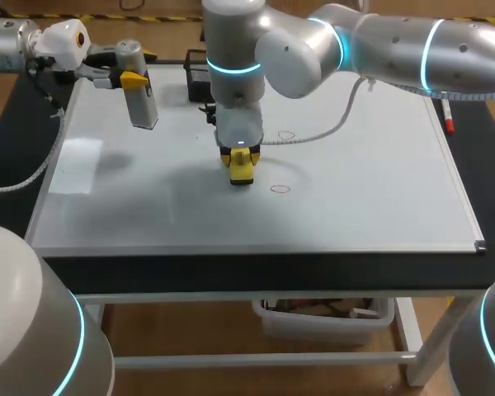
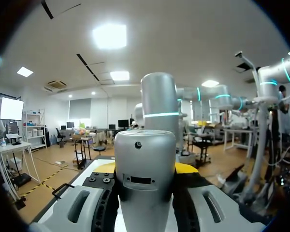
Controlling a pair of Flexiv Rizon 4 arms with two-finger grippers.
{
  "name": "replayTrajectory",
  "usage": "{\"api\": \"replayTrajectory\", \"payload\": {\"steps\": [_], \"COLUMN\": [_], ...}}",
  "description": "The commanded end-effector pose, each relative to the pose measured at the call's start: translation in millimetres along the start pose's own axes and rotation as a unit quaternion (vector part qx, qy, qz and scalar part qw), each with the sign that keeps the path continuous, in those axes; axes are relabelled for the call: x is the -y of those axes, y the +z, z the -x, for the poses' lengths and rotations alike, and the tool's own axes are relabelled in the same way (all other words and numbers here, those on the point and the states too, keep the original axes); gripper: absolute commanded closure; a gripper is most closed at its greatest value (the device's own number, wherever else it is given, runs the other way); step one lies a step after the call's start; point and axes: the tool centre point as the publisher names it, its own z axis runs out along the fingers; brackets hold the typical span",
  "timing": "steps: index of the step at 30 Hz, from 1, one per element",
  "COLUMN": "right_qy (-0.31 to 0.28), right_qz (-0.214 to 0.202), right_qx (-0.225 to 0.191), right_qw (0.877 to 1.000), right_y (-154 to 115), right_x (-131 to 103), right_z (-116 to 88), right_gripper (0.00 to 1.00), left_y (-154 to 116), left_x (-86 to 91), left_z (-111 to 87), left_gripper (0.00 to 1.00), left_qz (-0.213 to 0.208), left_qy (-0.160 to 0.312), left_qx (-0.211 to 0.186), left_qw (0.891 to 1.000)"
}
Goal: Pick up the inspection probe, press it on each red-marked spot on the whiteboard one by one, put down the probe, pick up the eraser, and wipe off all the red marks.
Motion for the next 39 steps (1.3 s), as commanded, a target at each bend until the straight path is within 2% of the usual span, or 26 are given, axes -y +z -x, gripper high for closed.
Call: {"api": "replayTrajectory", "payload": {"steps": [1,11,26,39], "right_qy": [-0.001,-0.001,0.039,0.052], "right_qz": [0.001,0.006,0.01,0.006], "right_qx": [-0.001,-0.006,-0.016,-0.023], "right_qw": [1.0,1.0,0.999,0.998], "right_y": [1,6,10,8], "right_x": [3,3,9,14], "right_z": [-2,-10,-45,-56], "right_gripper": [1.0,1.0,1.0,1.0], "left_y": [1,1,1,1], "left_x": [1.9,1.9,1.9,1.9], "left_z": [-1.5,-1.5,-1.5,-1.5], "left_gripper": [1.0,1.0,1.0,1.0], "left_qz": [0.001,0.001,0.001,0.001], "left_qy": [0.001,0.001,0.001,0.001], "left_qx": [0.002,0.002,0.002,0.002], "left_qw": [1.0,1.0,1.0,1.0]}}
